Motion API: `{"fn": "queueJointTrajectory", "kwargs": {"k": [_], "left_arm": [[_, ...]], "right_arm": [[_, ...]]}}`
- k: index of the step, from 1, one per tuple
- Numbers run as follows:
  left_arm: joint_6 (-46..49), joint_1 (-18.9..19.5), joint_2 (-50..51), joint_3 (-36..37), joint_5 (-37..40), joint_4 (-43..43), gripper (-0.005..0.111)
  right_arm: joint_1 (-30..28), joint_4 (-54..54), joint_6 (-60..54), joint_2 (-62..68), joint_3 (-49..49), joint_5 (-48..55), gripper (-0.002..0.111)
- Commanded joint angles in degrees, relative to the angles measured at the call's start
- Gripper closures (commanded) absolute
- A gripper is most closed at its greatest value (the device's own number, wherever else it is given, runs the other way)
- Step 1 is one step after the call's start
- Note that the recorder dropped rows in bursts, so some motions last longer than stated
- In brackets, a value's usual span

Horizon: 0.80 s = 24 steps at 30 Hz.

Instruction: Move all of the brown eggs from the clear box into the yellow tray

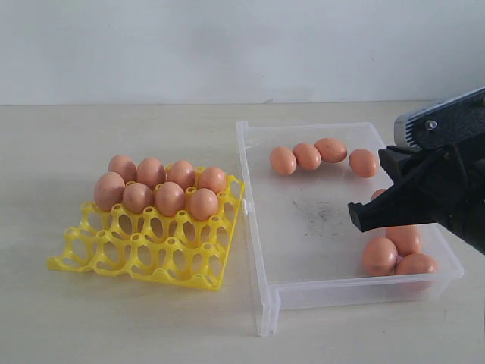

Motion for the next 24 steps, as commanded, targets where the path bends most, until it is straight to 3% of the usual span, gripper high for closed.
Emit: {"fn": "queueJointTrajectory", "kwargs": {"k": [1, 24], "left_arm": [[0.20, -0.22, -0.07, -0.15, -0.32, -0.27, 0.103], [0.20, -0.22, -0.07, -0.15, -0.32, -0.27, 0.103]], "right_arm": [[0.02, 0.16, 0.04, -0.25, 0.32, -0.24, 0.108], [0.02, -0.03, 1.12, -0.25, 0.12, -2.86, 0.108]]}}
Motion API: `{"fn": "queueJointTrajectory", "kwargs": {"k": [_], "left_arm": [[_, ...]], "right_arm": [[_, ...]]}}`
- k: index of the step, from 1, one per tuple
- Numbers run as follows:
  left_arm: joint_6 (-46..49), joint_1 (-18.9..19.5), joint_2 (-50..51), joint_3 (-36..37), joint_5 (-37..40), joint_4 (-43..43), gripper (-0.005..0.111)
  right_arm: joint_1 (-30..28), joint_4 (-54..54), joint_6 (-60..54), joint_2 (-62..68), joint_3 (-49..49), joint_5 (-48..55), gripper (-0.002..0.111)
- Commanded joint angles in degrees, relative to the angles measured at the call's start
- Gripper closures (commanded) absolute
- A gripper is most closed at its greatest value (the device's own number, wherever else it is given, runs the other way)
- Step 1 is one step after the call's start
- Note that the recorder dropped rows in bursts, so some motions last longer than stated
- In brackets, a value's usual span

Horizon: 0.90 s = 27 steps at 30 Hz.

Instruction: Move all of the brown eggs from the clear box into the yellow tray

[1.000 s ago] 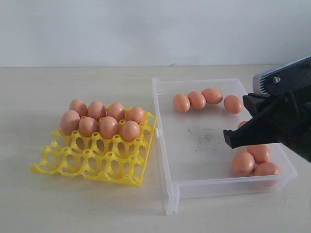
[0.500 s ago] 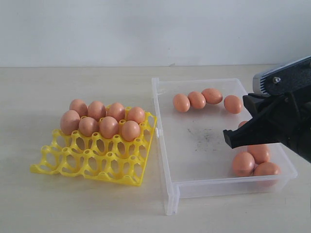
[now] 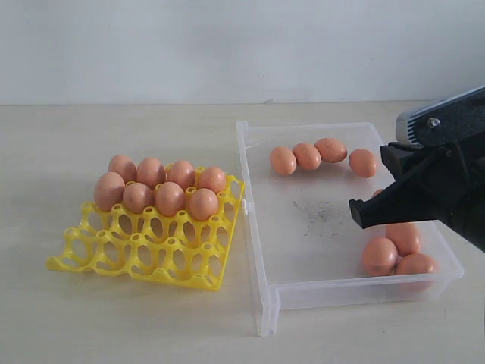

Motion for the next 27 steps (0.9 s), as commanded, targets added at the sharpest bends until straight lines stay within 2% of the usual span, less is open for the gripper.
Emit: {"fn": "queueJointTrajectory", "kwargs": {"k": [1, 6, 9, 16, 18, 22, 24, 27], "left_arm": [[0.20, -0.22, -0.07, -0.15, -0.32, -0.27, 0.103], [0.20, -0.22, -0.07, -0.15, -0.32, -0.27, 0.103], [0.20, -0.22, -0.07, -0.15, -0.32, -0.27, 0.103], [0.20, -0.22, -0.07, -0.15, -0.32, -0.27, 0.103], [0.20, -0.22, -0.07, -0.15, -0.32, -0.27, 0.103], [0.20, -0.22, -0.07, -0.15, -0.32, -0.27, 0.103], [0.20, -0.22, -0.07, -0.15, -0.32, -0.27, 0.103], [0.20, -0.22, -0.07, -0.15, -0.32, -0.27, 0.103]], "right_arm": [[0.02, -0.43, 2.40, -0.25, 0.12, -2.54, 0.108], [0.02, -1.11, 8.17, -0.25, 0.12, -7.76, 0.108], [0.02, -7.25, 16.17, -0.25, 0.12, -10.26, 0.108], [0.02, -52.78, 27.79, -0.25, -4.62, -16.55, 0.108], [0.02, -58.11, 27.89, -0.25, -7.25, -16.66, 0.108], [0.02, -57.79, 23.49, -0.14, -12.28, -16.95, 0.108], [0.02, -51.48, 15.06, -0.14, -14.06, -16.58, 0.108], [0.02, -36.05, -0.35, -0.01, -17.06, -12.61, 0.108]]}}
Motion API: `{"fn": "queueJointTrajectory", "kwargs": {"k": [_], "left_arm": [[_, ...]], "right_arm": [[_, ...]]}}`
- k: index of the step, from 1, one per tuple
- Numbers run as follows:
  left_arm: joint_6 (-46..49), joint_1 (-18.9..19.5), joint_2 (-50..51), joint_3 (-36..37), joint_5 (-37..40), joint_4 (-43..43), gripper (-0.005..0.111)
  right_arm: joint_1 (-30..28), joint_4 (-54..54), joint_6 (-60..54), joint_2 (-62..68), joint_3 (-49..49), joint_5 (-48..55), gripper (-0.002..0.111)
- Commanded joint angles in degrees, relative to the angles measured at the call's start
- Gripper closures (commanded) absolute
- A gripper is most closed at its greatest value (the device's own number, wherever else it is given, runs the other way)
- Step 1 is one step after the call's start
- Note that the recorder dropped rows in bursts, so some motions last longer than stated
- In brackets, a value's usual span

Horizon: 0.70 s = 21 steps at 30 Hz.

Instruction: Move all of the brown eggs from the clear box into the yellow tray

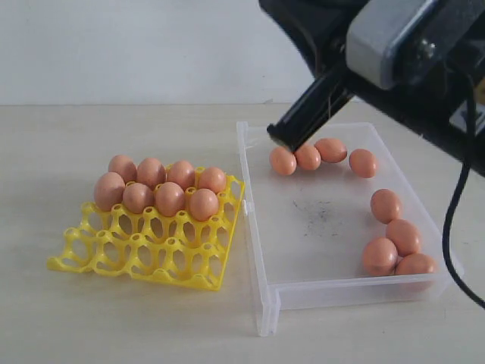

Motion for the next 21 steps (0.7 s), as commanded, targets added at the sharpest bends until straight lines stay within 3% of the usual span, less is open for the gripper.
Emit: {"fn": "queueJointTrajectory", "kwargs": {"k": [1, 3, 5, 7, 8, 11, 15, 21], "left_arm": [[0.20, -0.22, -0.07, -0.15, -0.32, -0.27, 0.103], [0.20, -0.22, -0.07, -0.15, -0.32, -0.27, 0.103], [0.20, -0.22, -0.07, -0.15, -0.32, -0.27, 0.103], [0.20, -0.22, -0.07, -0.15, -0.32, -0.27, 0.103], [0.20, -0.22, -0.07, -0.15, -0.32, -0.27, 0.103], [0.20, -0.22, -0.07, -0.15, -0.32, -0.27, 0.103], [0.20, -0.22, -0.07, -0.15, -0.32, -0.27, 0.103], [0.20, -0.22, -0.07, -0.15, -0.32, -0.27, 0.103]], "right_arm": [[-0.07, 24.76, -23.71, 0.15, -5.14, 6.70, 0.108], [-0.89, 43.19, -38.15, 0.97, -9.54, 16.38, 0.108], [-4.33, 68.33, -56.68, 2.27, -15.89, 29.85, 0.108], [-11.38, 105.38, -83.10, 3.83, -21.14, 45.03, 0.108], [-14.37, 114.51, -90.45, 4.51, -21.69, 48.93, 0.108], [-17.34, 114.51, -89.34, 7.07, -21.83, 48.31, 0.108], [-17.81, 114.46, -100.82, 12.79, -20.89, 43.17, 0.108], [-17.81, 69.97, -100.71, 17.86, -14.14, 39.08, 0.108]]}}
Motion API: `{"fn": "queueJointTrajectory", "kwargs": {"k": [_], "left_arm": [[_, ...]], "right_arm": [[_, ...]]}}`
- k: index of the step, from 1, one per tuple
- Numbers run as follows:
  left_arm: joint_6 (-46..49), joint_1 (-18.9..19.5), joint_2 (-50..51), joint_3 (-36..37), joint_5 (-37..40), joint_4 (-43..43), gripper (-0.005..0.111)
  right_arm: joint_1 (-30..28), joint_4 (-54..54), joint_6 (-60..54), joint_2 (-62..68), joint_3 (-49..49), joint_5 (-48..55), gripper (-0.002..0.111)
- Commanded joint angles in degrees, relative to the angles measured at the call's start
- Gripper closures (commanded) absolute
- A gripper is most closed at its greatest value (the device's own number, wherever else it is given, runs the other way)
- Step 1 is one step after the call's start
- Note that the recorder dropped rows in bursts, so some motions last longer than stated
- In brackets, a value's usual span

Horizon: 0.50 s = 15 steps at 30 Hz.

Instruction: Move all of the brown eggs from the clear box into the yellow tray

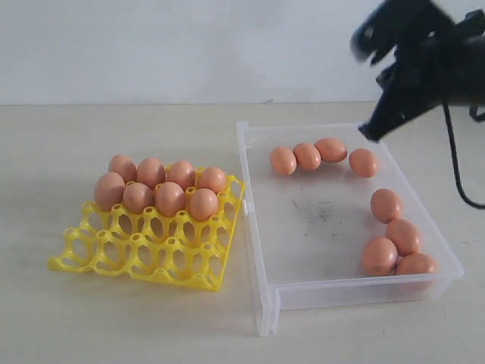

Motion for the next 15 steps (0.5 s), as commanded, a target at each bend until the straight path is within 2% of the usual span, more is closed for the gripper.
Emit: {"fn": "queueJointTrajectory", "kwargs": {"k": [1, 5, 8, 10, 13, 15], "left_arm": [[0.20, -0.22, -0.07, -0.15, -0.32, -0.27, 0.103], [0.20, -0.22, -0.07, -0.15, -0.32, -0.27, 0.103], [0.20, -0.22, -0.07, -0.15, -0.32, -0.27, 0.103], [0.20, -0.22, -0.07, -0.15, -0.32, -0.27, 0.103], [0.20, -0.22, -0.07, -0.15, -0.32, -0.27, 0.103], [0.20, -0.22, -0.07, -0.15, -0.32, -0.27, 0.103]], "right_arm": [[-0.36, -32.04, -1.07, 2.11, 4.92, -5.76, 0.108], [-0.36, -44.72, -1.07, 2.36, 7.16, -24.19, 0.108], [-0.36, -50.09, -1.07, 2.48, 7.16, -40.27, 0.108], [-0.36, -52.50, 0.09, 2.48, 7.03, -47.15, 0.108], [-0.36, -53.64, 11.53, 2.25, 5.62, -54.01, 0.108], [-0.13, -53.50, 27.93, 1.21, 4.95, -58.15, 0.108]]}}
